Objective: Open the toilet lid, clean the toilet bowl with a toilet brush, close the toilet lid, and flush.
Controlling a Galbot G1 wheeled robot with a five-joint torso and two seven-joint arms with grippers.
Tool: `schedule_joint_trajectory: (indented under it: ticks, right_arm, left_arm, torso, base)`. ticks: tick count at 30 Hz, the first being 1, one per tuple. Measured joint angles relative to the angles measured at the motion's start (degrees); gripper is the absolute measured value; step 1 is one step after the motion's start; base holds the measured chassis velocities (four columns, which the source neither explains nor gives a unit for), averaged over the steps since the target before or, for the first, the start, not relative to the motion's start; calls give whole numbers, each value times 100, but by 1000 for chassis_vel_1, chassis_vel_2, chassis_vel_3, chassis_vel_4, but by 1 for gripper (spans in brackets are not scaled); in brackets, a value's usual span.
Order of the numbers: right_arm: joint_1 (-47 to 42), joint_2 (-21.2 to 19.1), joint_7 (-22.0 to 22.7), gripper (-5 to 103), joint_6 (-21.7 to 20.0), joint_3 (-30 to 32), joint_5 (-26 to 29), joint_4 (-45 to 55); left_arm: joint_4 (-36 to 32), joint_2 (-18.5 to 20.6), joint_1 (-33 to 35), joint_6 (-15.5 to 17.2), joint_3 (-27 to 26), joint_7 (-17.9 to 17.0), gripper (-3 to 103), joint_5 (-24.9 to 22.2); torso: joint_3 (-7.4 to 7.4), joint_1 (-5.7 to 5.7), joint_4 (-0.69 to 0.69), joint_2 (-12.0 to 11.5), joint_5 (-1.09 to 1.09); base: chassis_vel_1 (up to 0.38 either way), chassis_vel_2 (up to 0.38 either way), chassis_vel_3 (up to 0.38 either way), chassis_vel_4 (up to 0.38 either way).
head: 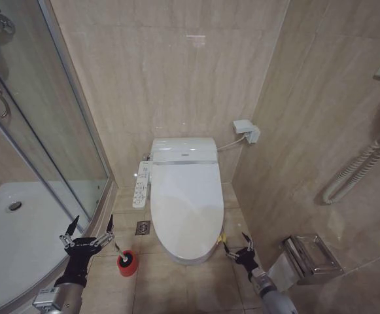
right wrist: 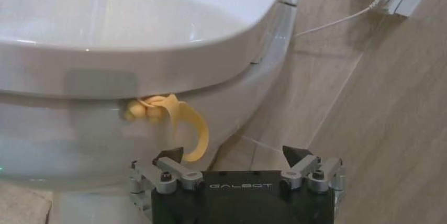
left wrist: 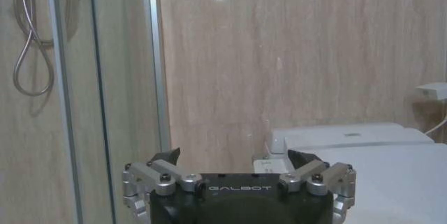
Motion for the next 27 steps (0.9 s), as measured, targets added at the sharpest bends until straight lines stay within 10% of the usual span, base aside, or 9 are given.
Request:
schedule_joint_trajectory:
  ticks: [27]
  right_arm:
    - [-221,-180,-243,93,216,-208,-100,297]
  left_arm:
    - [0,0,0,0,0,0,100,0]
  torso:
    - [0,0,0,0,0]
  base:
    - [0,0,0,0]
